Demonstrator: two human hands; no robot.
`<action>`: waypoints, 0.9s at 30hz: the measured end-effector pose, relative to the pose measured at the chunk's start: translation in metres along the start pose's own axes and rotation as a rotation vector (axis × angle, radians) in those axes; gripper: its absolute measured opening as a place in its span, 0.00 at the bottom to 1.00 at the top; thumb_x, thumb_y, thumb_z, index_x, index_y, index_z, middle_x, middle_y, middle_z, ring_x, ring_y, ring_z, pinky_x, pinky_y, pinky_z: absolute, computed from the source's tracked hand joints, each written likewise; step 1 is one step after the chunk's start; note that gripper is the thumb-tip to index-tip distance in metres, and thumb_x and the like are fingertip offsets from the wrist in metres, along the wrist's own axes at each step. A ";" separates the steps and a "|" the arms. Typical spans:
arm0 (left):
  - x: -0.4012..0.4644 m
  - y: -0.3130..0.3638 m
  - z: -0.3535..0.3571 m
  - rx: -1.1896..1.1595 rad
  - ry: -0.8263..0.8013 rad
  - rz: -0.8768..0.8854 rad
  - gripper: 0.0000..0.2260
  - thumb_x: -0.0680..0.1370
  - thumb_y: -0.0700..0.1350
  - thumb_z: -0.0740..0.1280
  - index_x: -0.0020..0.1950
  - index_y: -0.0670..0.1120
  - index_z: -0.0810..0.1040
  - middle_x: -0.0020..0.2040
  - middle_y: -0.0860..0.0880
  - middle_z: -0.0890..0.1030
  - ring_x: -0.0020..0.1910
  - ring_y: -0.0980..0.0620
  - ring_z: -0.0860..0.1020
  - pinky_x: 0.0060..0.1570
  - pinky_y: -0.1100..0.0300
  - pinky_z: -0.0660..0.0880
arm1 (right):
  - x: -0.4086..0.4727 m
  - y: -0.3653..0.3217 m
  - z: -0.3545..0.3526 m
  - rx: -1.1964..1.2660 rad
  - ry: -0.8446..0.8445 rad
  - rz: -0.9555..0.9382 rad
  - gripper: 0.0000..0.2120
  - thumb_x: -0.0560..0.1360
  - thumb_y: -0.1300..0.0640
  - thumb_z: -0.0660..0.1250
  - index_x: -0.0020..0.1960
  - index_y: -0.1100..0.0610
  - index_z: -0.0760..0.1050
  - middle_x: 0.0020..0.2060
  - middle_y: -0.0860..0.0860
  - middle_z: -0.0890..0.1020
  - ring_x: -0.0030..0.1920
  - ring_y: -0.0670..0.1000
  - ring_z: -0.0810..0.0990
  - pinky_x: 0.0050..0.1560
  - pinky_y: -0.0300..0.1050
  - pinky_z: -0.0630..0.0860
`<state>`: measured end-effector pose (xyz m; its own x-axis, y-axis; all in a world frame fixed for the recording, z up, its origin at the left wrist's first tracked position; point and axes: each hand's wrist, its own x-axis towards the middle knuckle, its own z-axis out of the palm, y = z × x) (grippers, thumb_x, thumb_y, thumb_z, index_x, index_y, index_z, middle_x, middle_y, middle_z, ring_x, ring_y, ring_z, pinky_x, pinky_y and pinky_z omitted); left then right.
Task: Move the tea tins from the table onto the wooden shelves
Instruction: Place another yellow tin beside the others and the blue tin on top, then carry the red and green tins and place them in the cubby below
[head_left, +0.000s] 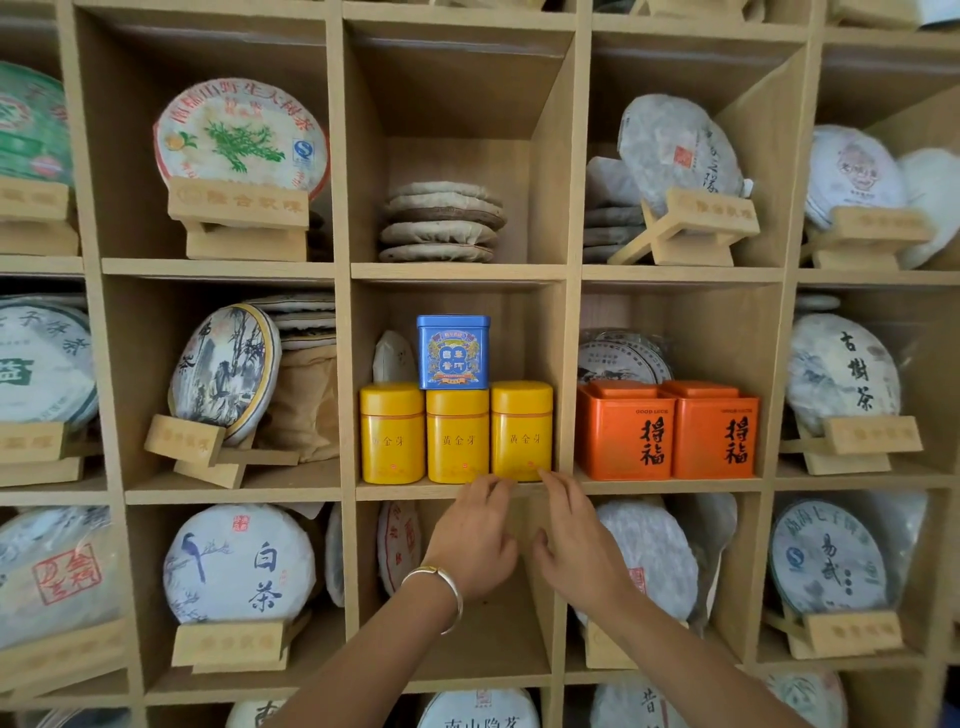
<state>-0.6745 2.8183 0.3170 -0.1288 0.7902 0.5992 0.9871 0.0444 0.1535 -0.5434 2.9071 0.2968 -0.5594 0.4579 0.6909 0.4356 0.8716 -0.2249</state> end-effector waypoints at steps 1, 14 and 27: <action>-0.001 -0.001 0.000 0.008 -0.003 0.011 0.26 0.74 0.45 0.62 0.72 0.47 0.64 0.69 0.48 0.67 0.65 0.49 0.68 0.63 0.58 0.71 | -0.002 0.001 -0.001 -0.011 -0.009 0.000 0.32 0.72 0.61 0.65 0.74 0.58 0.59 0.70 0.54 0.64 0.62 0.52 0.74 0.47 0.35 0.76; -0.016 0.023 0.011 0.030 -0.178 0.218 0.20 0.74 0.48 0.61 0.66 0.47 0.69 0.61 0.46 0.72 0.59 0.46 0.72 0.53 0.54 0.74 | -0.073 0.003 -0.052 -0.384 -0.065 0.275 0.24 0.75 0.56 0.60 0.70 0.58 0.62 0.63 0.55 0.69 0.60 0.55 0.71 0.49 0.45 0.75; -0.088 0.271 0.051 -0.348 -0.363 0.765 0.12 0.76 0.50 0.62 0.56 0.47 0.72 0.55 0.46 0.73 0.54 0.44 0.74 0.47 0.52 0.74 | -0.326 -0.029 -0.262 -0.821 -0.048 0.918 0.24 0.72 0.59 0.61 0.67 0.59 0.63 0.58 0.57 0.70 0.57 0.61 0.71 0.48 0.51 0.73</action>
<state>-0.3904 2.7916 0.2657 0.6444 0.6744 0.3605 0.6992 -0.7105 0.0795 -0.1886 2.6866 0.2582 0.1702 0.8634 0.4749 0.9851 -0.1373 -0.1034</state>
